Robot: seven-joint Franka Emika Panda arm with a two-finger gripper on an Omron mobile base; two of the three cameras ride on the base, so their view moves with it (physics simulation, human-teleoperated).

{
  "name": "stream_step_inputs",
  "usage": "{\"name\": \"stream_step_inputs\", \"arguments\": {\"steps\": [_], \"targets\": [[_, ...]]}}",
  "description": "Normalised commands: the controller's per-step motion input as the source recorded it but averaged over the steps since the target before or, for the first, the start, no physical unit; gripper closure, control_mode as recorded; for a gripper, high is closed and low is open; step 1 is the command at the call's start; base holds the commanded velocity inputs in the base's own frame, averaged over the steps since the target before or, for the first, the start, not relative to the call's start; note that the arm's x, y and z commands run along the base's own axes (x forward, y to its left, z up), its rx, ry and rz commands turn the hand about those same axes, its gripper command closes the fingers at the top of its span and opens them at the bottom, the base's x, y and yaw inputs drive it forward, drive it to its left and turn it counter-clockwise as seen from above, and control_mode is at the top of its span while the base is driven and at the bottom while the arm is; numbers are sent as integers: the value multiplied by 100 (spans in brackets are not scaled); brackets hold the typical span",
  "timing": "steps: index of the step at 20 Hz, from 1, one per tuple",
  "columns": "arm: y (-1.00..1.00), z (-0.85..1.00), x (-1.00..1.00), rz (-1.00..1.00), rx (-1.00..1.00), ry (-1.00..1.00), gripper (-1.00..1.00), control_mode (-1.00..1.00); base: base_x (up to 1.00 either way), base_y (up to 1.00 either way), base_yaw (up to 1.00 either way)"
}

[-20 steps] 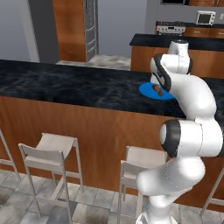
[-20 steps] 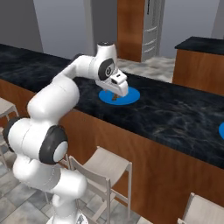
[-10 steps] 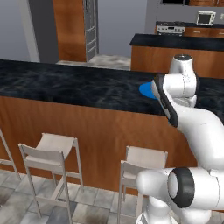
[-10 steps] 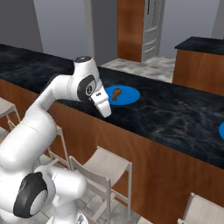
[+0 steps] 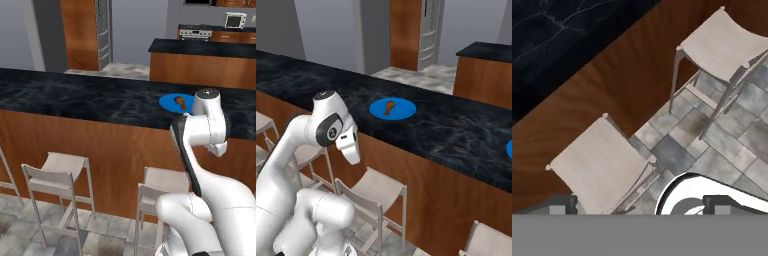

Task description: Take the chicken drumsticks from the pan and place one on each plate on the dining counter.

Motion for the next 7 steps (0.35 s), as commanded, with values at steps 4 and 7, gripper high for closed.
{"name": "stream_step_inputs", "arguments": {"steps": [4,7], "targets": [[16,-50,-18,-1,0,21,-100,-100,0,0,0],[18,-45,-29,4,0,15,-100,-100,0,0,0]]}}
